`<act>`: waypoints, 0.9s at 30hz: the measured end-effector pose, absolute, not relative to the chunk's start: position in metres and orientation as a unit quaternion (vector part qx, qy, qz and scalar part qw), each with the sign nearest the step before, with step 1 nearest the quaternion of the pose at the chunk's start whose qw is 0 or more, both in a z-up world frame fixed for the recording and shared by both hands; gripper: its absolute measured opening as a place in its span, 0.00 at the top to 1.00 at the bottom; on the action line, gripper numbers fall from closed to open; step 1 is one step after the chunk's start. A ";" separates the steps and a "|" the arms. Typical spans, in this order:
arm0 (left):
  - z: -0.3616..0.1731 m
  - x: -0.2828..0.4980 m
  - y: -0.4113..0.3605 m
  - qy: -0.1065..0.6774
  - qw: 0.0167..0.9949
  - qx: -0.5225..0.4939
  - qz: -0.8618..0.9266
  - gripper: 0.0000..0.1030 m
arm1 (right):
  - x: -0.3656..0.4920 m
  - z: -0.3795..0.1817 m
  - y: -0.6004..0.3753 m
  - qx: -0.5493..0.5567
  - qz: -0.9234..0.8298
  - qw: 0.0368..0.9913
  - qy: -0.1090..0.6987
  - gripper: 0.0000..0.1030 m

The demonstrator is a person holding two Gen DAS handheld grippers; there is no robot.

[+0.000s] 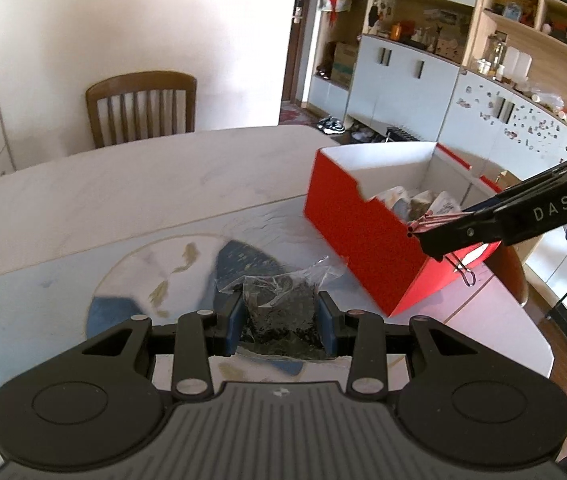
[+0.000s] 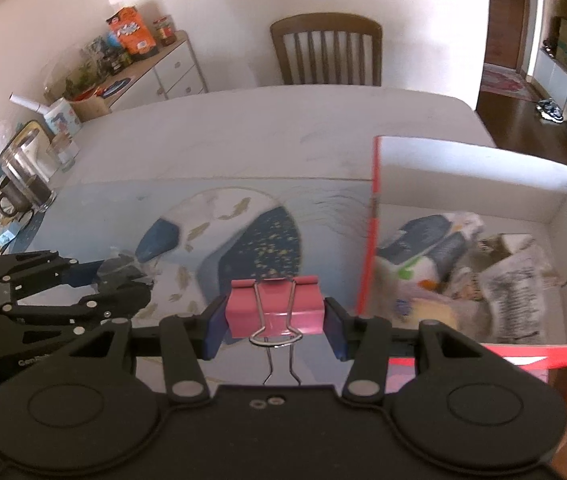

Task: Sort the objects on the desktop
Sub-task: 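Lift and carry the binder clip and dark bag over the red box with both tools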

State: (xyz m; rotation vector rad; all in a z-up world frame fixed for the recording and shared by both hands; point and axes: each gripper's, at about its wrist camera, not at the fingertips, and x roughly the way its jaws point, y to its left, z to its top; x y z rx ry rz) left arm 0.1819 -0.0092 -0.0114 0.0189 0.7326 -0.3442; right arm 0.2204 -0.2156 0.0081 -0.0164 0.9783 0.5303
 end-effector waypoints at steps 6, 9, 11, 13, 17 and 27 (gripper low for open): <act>-0.002 0.191 -0.035 0.350 0.919 0.017 -0.178 0.64 | 0.228 0.016 -0.251 0.005 0.235 0.860 0.452 0.52; -0.001 0.197 -0.047 0.349 0.918 0.020 -0.185 0.64 | 0.232 0.017 -0.265 0.006 0.228 0.864 0.448 0.52; 0.000 0.201 -0.057 0.348 0.918 0.022 -0.189 0.64 | 0.235 0.017 -0.274 0.007 0.226 0.865 0.448 0.52; 0.002 0.205 -0.068 0.346 0.917 0.026 -0.195 0.64 | 0.239 0.016 -0.283 0.008 0.222 0.866 0.448 0.52; 0.003 0.214 -0.087 0.343 0.916 0.031 -0.205 0.64 | 0.245 0.014 -0.301 0.012 0.215 0.867 0.449 0.52; 0.003 0.241 -0.142 0.337 0.910 0.052 -0.236 0.64 | 0.261 0.009 -0.350 0.023 0.188 0.876 0.443 0.52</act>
